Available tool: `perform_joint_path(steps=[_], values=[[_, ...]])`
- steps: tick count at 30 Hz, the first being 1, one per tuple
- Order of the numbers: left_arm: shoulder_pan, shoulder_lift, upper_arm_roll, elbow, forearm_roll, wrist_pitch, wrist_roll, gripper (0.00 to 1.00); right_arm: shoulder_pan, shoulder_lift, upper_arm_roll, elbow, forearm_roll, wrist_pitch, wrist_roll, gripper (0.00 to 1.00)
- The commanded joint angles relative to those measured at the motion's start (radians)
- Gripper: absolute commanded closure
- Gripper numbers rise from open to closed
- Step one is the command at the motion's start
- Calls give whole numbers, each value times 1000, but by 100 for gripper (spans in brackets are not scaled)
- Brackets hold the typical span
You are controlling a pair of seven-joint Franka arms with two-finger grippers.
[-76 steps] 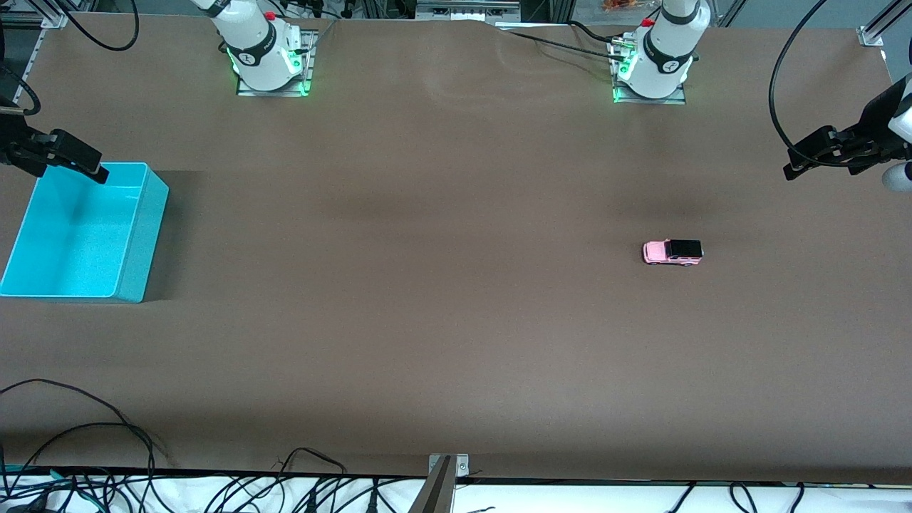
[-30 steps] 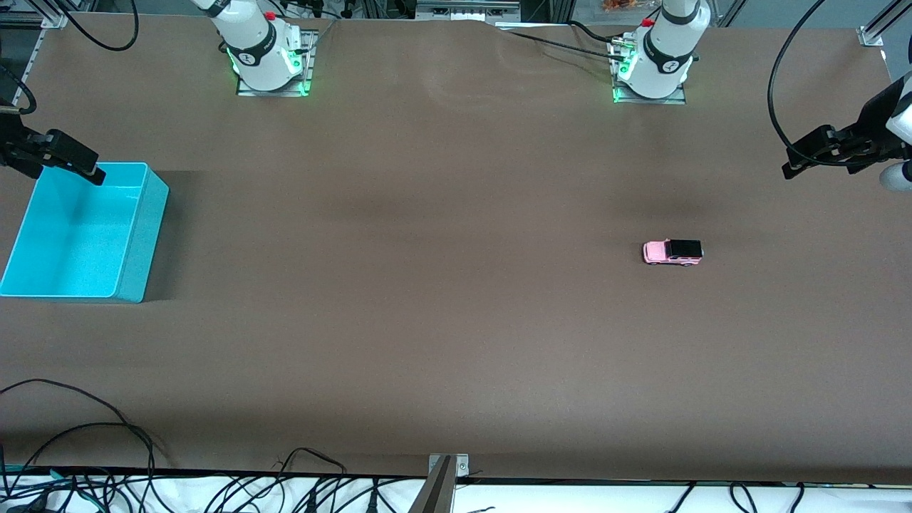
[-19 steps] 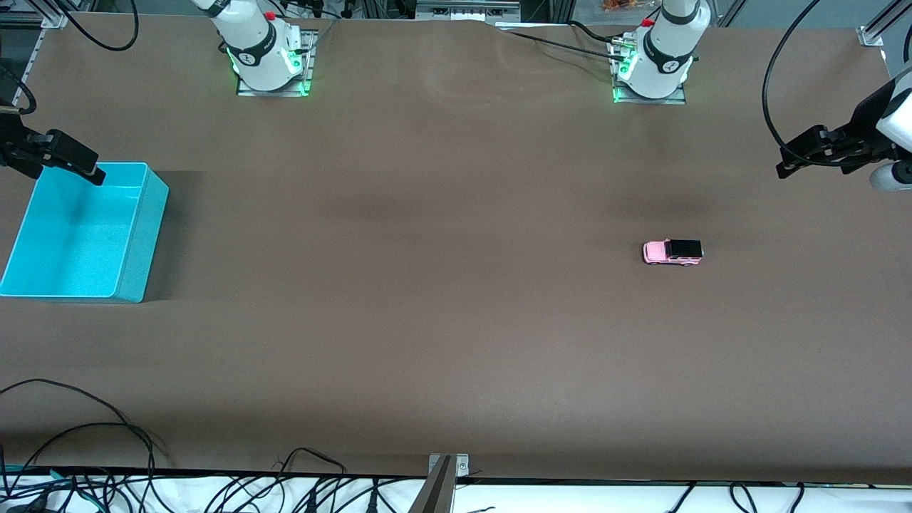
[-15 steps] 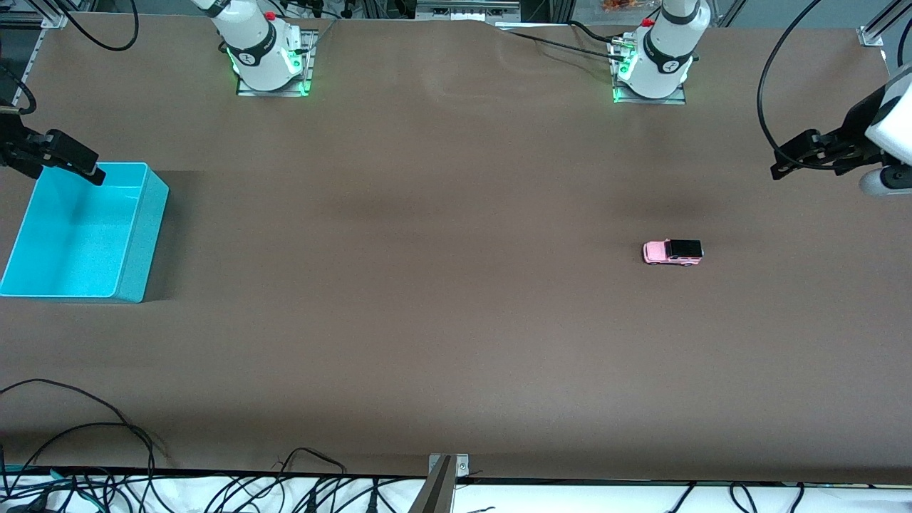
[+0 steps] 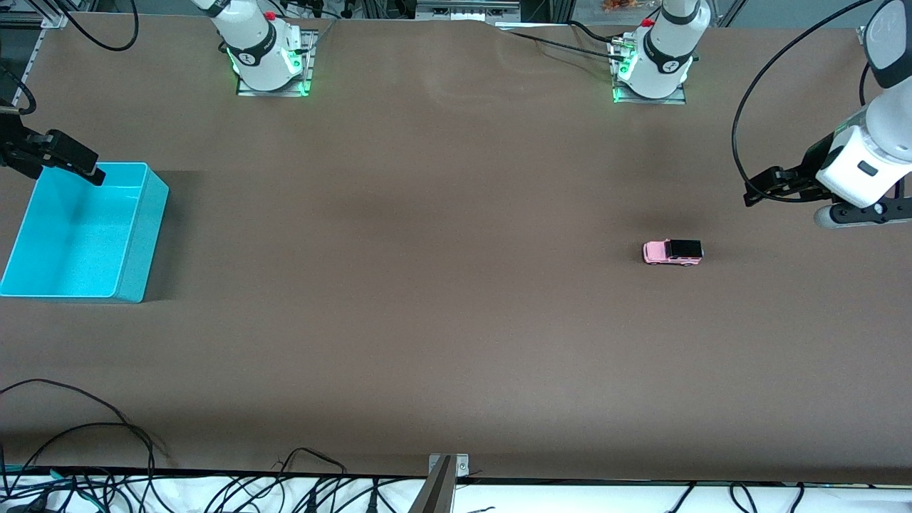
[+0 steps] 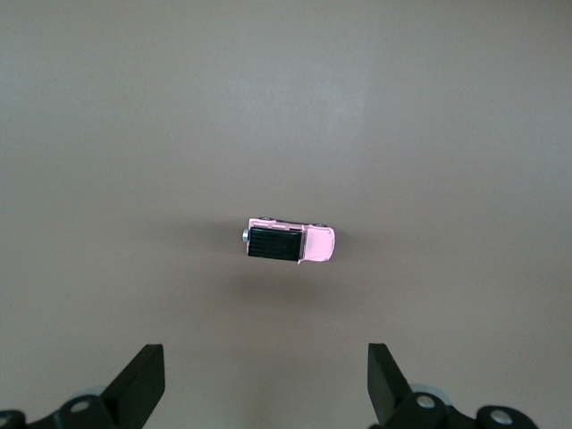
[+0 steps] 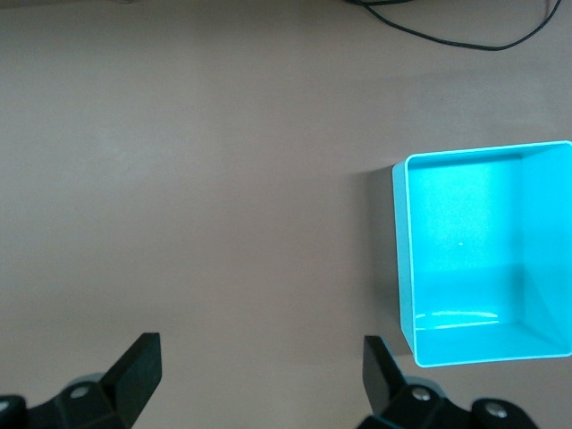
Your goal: Wind and store pink jeep toy
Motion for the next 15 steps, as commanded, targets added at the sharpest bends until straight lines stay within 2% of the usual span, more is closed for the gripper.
perform_joint_path(steps=[1, 9, 15], values=[[1, -44, 0, -34, -1, 16, 4, 0, -1, 7, -2, 21, 17, -1, 6, 0], [7, -13, 4, -51, -1, 25, 10, 0, -1, 8, -2, 21, 17, -1, 6, 0], [18, -7, 4, -109, -1, 133, 10, 0, -1, 7, -2, 21, 17, -1, 6, 0]])
